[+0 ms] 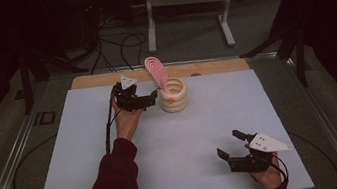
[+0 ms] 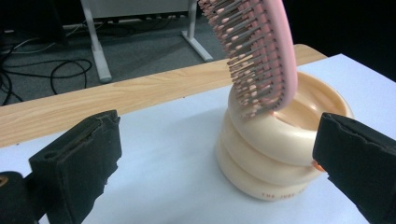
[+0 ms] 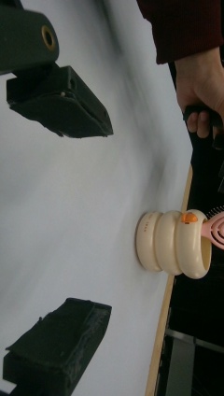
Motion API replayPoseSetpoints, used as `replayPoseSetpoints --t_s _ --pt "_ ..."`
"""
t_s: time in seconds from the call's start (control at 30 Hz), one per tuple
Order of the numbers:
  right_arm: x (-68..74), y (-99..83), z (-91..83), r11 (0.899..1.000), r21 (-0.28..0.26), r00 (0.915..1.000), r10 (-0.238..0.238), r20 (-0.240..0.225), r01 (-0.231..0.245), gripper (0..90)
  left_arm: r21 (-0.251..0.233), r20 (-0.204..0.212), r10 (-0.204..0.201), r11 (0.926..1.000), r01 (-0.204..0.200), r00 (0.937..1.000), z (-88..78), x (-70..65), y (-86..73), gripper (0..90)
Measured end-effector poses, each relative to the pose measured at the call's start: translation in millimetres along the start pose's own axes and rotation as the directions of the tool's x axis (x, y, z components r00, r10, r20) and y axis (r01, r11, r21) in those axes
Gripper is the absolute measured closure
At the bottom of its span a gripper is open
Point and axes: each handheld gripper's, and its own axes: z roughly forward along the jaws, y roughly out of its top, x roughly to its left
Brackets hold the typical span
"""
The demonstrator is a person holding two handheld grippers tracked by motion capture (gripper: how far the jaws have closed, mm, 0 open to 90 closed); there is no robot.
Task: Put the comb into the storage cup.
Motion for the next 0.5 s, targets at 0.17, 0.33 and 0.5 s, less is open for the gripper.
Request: replayPoseSetpoints --t_s 0.17,0.33,0.5 --pt "0.8 0.1 0.3 1.000 0.003 1.0000 0.001 -0.003 -0.001 12.2 0.007 0.005 0.023 0.9997 -0.023 0.9997 -8.5 -0.4 -2.0 1.2" --pt "1.7 0.2 0.8 1.000 0.004 1.0000 0.002 -0.004 -0.002 12.2 0.010 0.015 0.028 0.9995 -0.028 0.9995 -17.5 0.0 -5.8 1.1" --pt "1.8 0.2 1.0 1.000 0.004 1.0000 0.001 -0.004 -0.001 12.2 0.021 0.019 0.049 0.9985 -0.050 0.9986 -28.4 2.1 -11.4 0.9"
